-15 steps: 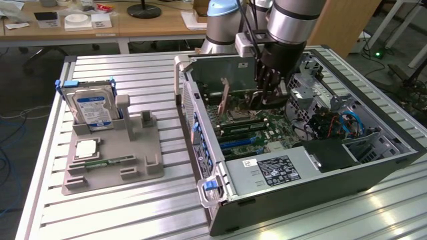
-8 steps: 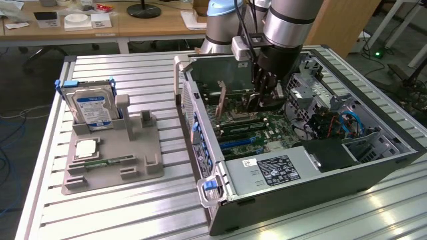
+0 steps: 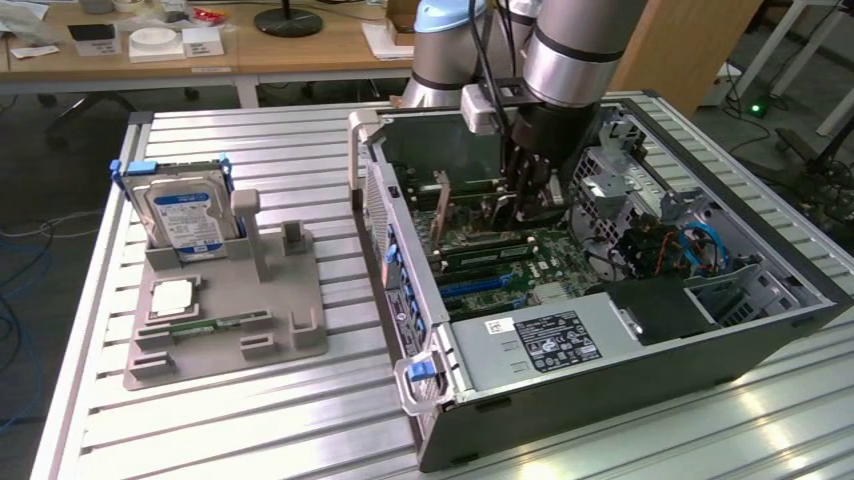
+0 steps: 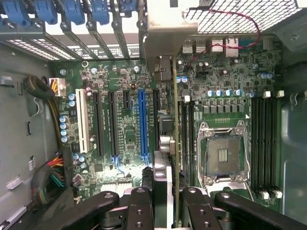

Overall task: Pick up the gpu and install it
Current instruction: 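Insert the gpu into the slot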

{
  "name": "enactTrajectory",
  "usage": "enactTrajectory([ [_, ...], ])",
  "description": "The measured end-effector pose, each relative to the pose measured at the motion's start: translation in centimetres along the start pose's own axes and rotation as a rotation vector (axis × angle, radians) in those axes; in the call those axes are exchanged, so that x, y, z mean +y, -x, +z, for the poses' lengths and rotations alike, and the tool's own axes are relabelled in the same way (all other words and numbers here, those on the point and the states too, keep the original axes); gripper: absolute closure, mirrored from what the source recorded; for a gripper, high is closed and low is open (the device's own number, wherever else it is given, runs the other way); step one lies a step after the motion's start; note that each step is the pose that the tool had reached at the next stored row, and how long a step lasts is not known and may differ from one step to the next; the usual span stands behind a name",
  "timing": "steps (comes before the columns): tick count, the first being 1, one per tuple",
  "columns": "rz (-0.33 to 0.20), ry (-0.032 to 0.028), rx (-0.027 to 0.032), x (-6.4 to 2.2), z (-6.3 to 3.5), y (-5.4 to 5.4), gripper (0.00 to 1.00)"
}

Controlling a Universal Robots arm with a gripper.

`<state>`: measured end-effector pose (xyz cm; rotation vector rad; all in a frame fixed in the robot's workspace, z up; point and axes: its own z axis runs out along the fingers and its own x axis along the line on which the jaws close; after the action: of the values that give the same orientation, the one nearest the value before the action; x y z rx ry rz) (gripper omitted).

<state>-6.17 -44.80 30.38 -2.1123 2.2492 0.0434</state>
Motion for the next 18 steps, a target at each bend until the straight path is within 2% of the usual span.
enactTrajectory([
  [4,0.000,0.0001,0.0001,0.16,0.22,0.0,0.72],
  [5,-0.001,0.0001,0.0003,0.33,0.63,-0.1,0.72],
  [7,-0.002,0.0002,0.0000,0.27,0.91,-1.1,0.72],
  [9,-0.002,0.0002,0.0000,0.25,0.97,-1.4,0.72],
  [18,-0.003,0.0002,-0.0001,0.24,1.37,-1.8,0.72],
])
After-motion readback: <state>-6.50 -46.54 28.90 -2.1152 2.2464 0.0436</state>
